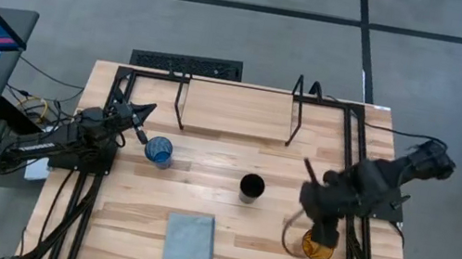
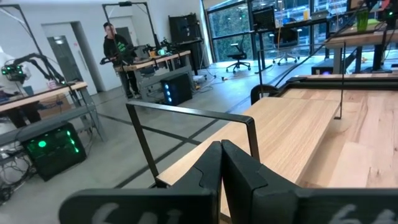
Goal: Stack small to large cups/mugs on shelf
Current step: Put the brown glass on the shelf
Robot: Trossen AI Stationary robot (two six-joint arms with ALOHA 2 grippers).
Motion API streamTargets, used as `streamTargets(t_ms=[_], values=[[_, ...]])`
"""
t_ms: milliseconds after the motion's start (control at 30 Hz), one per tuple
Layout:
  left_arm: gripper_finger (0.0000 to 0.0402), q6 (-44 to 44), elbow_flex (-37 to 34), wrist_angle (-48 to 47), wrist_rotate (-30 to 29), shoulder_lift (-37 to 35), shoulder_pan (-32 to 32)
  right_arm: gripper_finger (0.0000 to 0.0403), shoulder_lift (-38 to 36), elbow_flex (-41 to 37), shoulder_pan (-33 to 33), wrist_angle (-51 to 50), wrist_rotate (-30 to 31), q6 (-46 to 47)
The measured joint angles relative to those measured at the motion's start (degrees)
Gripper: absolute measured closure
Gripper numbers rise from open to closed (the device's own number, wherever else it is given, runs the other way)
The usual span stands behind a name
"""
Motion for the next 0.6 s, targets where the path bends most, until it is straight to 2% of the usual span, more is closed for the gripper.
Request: streamTargets(t_ms=[100,267,600], values=[[0.0401,1.01,0.00,0.02,0.00,0.00,0.00,0.0282,1.40,0.00,4.35,0.01,2.40,0.29],[0.0401,-0.11,0.00,0.02,0.00,-0.01,0.00,0.0282,4.27,0.00,8.33,0.02,2.52,0.03],[0.0401,-0.18,0.00,0.02,0.00,-0.01,0.00,0.0282,9.87,0.00,6.81,0.00,2.76,-4.20]])
